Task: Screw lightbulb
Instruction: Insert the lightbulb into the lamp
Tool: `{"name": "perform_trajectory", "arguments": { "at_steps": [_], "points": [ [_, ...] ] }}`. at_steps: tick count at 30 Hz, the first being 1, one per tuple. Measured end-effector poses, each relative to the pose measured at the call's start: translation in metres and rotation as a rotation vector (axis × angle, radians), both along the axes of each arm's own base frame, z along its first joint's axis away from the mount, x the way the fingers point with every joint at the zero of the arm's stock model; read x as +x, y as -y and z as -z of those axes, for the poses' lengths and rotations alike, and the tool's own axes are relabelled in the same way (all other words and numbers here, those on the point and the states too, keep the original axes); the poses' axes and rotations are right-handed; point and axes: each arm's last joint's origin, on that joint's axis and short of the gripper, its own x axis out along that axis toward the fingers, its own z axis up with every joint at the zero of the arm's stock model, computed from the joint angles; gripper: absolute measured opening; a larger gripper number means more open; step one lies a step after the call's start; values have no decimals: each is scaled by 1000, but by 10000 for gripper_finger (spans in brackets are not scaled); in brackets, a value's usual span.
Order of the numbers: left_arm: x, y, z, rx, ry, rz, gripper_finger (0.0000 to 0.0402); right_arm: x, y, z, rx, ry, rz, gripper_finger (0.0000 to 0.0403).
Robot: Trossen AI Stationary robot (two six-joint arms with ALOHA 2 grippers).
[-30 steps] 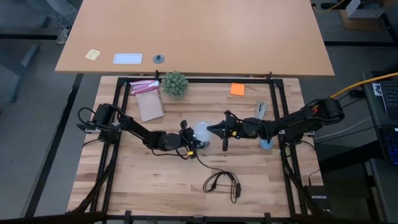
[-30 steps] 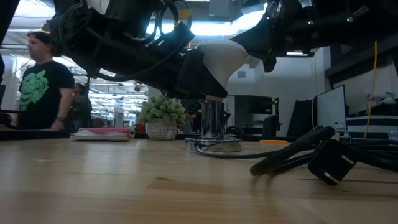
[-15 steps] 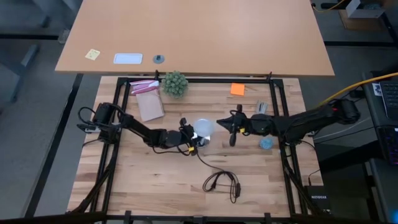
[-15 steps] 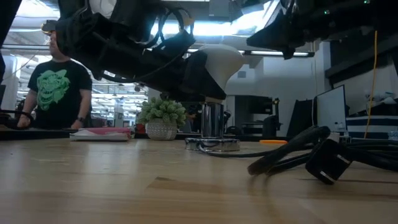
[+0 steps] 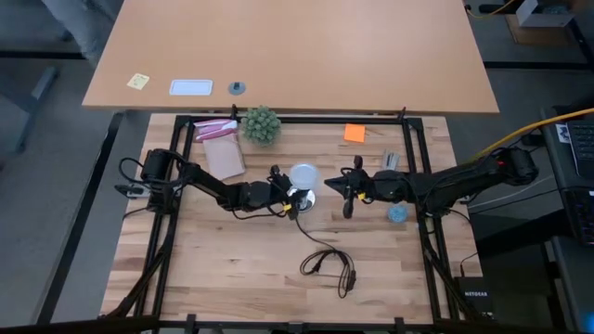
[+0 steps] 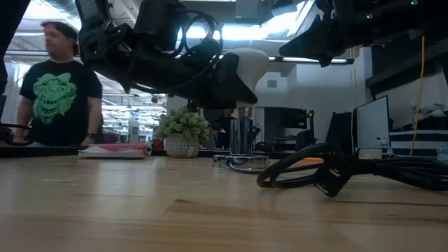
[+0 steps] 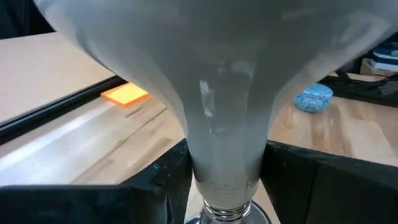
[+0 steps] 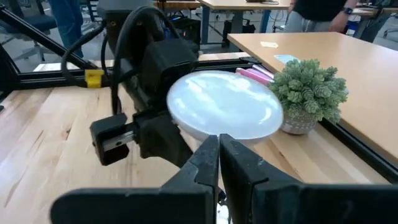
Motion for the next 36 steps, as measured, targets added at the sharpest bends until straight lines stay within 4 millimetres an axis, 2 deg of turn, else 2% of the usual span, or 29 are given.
{"name": "perform_trajectory", "arguments": {
  "at_steps": [5,15,26,36],
  "points": [
    [2,0,-1,14,-6,4,155,-1,0,2,2,-23,1,21],
    [1,18,-3,55,-11,54,155,-1,0,4,5,-47,-8,21],
    [-2,28,-5,56,-1,-47,155,-2,-1,10,54,-88,-21,21],
    [-19,35,-55,99,48,-16,155,-2,-1,11,55,-101,-20,21]
  ]
}}
